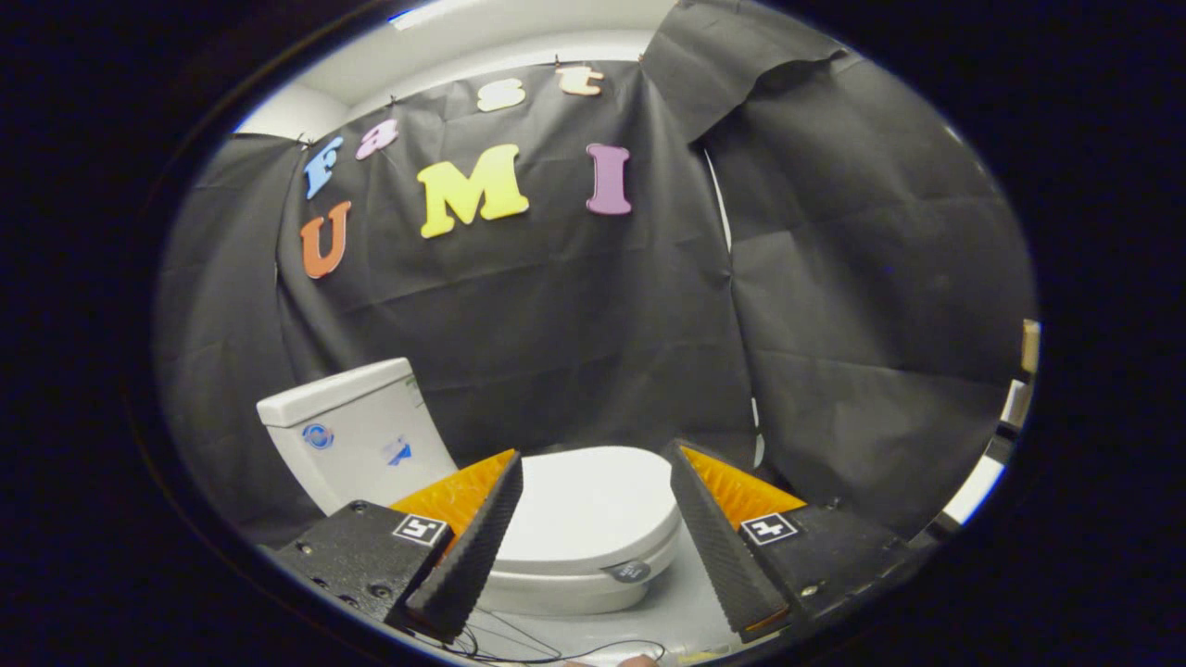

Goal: Open the toilet lid.

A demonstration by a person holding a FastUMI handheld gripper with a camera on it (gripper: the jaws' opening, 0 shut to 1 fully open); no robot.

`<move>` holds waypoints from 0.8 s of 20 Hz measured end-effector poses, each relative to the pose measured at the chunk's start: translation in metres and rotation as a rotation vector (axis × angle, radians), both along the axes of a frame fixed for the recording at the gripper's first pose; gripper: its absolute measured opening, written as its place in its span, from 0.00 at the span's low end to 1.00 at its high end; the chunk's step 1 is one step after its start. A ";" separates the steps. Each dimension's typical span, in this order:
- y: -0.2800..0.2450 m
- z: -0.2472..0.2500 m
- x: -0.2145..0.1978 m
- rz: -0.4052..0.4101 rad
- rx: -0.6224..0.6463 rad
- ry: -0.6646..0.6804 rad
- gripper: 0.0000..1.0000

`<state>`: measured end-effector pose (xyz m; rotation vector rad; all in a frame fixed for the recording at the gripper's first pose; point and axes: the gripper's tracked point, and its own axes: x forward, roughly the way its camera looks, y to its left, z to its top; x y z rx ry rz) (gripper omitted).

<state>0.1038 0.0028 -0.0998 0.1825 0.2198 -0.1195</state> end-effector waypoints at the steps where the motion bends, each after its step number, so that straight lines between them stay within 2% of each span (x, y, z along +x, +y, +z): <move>1: -0.001 -0.009 0.004 -0.002 0.005 0.015 1.00; 7: -0.014 -0.076 0.024 -0.024 0.076 0.145 1.00; 16: -0.026 -0.187 0.030 -0.070 0.379 0.408 0.97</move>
